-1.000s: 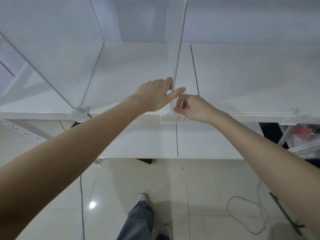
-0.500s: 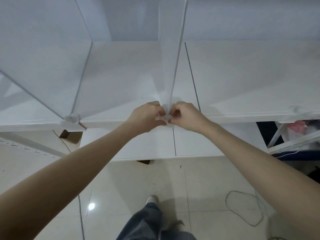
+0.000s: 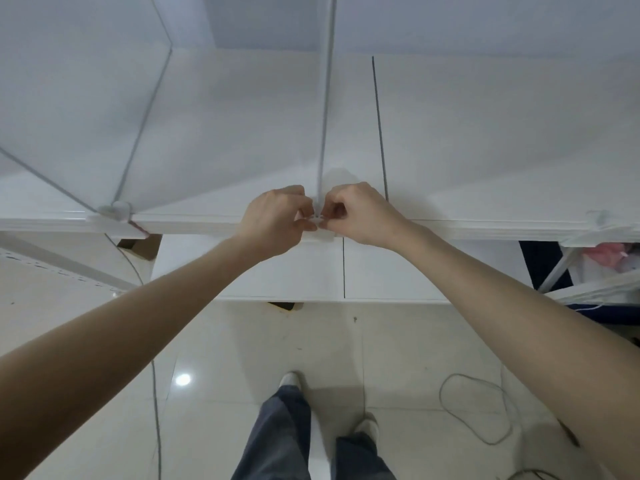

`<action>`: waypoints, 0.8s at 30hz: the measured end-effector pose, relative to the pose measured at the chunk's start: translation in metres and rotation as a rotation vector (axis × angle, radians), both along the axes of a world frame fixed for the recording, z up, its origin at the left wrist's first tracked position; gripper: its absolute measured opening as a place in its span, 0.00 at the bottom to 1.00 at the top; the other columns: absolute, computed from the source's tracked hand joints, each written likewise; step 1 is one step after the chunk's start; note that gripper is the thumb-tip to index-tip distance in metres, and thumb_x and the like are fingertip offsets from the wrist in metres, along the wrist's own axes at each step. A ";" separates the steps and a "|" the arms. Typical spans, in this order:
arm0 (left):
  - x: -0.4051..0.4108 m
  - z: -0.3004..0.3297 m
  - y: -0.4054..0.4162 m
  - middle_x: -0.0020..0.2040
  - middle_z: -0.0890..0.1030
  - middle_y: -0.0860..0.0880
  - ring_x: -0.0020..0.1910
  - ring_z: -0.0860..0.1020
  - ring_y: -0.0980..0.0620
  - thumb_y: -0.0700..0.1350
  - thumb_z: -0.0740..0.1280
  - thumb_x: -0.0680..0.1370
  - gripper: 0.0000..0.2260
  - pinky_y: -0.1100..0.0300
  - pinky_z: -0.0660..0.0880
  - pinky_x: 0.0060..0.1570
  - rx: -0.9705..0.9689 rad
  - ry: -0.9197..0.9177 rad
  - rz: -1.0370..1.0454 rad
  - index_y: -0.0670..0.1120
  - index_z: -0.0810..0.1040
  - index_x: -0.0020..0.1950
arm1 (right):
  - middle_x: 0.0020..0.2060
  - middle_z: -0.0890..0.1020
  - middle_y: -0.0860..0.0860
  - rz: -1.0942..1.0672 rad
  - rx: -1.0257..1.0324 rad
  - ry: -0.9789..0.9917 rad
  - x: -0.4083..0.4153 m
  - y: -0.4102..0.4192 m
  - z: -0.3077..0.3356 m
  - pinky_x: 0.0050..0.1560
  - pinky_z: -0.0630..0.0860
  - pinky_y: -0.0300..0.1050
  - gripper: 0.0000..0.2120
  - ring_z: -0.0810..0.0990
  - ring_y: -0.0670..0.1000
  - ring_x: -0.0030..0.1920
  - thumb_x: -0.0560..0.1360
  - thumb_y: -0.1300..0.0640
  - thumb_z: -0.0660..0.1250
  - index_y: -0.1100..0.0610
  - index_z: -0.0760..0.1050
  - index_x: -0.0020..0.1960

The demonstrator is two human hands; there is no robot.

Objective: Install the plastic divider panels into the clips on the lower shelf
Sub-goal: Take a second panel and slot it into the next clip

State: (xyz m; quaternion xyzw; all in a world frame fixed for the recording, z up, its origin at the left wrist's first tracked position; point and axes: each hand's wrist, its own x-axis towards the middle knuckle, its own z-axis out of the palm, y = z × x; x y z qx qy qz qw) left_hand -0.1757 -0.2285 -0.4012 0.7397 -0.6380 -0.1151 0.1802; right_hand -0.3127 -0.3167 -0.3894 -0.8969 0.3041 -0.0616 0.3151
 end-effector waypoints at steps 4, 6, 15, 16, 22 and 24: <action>-0.003 -0.002 0.001 0.41 0.79 0.43 0.37 0.76 0.40 0.39 0.72 0.71 0.04 0.51 0.72 0.36 -0.051 0.025 -0.009 0.39 0.81 0.43 | 0.37 0.78 0.49 0.024 0.016 -0.005 -0.001 -0.005 -0.001 0.43 0.75 0.43 0.07 0.76 0.50 0.38 0.71 0.55 0.71 0.60 0.80 0.42; -0.004 -0.003 0.000 0.40 0.79 0.43 0.36 0.76 0.40 0.38 0.72 0.71 0.03 0.52 0.70 0.35 -0.061 0.028 -0.007 0.39 0.81 0.42 | 0.37 0.80 0.50 0.037 0.021 -0.001 -0.003 -0.007 -0.001 0.43 0.74 0.43 0.08 0.77 0.50 0.38 0.71 0.54 0.71 0.60 0.80 0.42; -0.040 -0.002 -0.024 0.40 0.79 0.43 0.34 0.73 0.44 0.38 0.72 0.71 0.04 0.59 0.63 0.36 -0.069 0.051 -0.073 0.38 0.80 0.41 | 0.37 0.80 0.49 0.021 0.060 0.004 -0.044 -0.028 0.001 0.42 0.74 0.40 0.05 0.77 0.49 0.38 0.70 0.58 0.71 0.60 0.80 0.40; -0.041 -0.003 -0.024 0.39 0.79 0.43 0.34 0.73 0.43 0.38 0.72 0.71 0.03 0.59 0.63 0.36 -0.074 0.051 -0.069 0.38 0.80 0.40 | 0.37 0.80 0.50 0.026 0.067 0.008 -0.046 -0.029 0.000 0.42 0.73 0.40 0.05 0.77 0.49 0.38 0.70 0.58 0.71 0.60 0.80 0.41; -0.060 -0.006 -0.035 0.37 0.77 0.44 0.33 0.71 0.45 0.37 0.72 0.70 0.04 0.59 0.63 0.35 -0.089 0.085 -0.083 0.38 0.79 0.39 | 0.34 0.78 0.49 0.016 0.087 0.029 -0.065 -0.039 0.003 0.41 0.75 0.42 0.06 0.77 0.50 0.36 0.71 0.57 0.71 0.57 0.77 0.37; -0.063 -0.006 -0.038 0.38 0.78 0.43 0.33 0.69 0.47 0.37 0.72 0.70 0.04 0.59 0.62 0.35 -0.085 0.079 -0.095 0.38 0.79 0.39 | 0.35 0.78 0.50 0.018 0.086 0.037 -0.069 -0.041 0.004 0.42 0.75 0.43 0.05 0.77 0.50 0.37 0.71 0.58 0.71 0.58 0.77 0.37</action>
